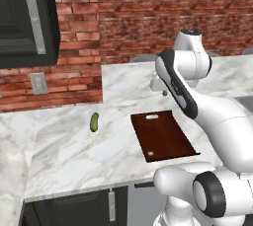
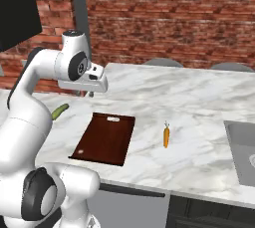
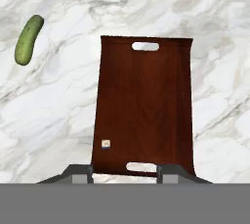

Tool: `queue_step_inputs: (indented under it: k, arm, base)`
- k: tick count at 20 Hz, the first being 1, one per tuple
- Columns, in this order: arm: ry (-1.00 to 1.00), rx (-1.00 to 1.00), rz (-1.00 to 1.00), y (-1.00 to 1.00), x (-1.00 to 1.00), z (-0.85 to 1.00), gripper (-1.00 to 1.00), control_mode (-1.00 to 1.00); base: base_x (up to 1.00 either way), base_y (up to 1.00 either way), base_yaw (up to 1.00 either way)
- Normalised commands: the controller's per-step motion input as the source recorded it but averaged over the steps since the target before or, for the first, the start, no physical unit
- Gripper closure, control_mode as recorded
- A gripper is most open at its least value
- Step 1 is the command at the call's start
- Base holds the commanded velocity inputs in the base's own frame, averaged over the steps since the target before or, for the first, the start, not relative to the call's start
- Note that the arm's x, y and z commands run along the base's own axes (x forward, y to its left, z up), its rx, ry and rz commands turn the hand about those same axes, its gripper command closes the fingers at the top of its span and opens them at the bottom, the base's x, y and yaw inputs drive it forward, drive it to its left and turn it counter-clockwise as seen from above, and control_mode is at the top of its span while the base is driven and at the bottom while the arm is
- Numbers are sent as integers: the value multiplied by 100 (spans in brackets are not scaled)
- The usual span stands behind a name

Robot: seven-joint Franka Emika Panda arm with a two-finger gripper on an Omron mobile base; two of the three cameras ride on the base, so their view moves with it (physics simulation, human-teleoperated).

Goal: Place the two vegetables and bowl onto the tray for setting up a vegetable dip station.

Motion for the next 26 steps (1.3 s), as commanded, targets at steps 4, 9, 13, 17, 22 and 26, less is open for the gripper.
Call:
queue_step_inputs:
  k: [4,9,13,17,22,26]
  arm:
    - [0,0,0,0,0,0,-100,100]
    - [0,0,0,0,0,0,-100,100]
    - [0,0,0,0,0,0,-100,100]
    - [0,0,0,0,0,0,-100,100]
    - [0,0,0,0,0,0,-100,100]
    - [0,0,0,0,0,0,-100,100]
  base:
    - [0,0,0]
    - [-1,-9,-21]
    - [0,-5,-45]
    - [0,-3,-46]
    - [0,0,-48]
    - [0,0,-48]
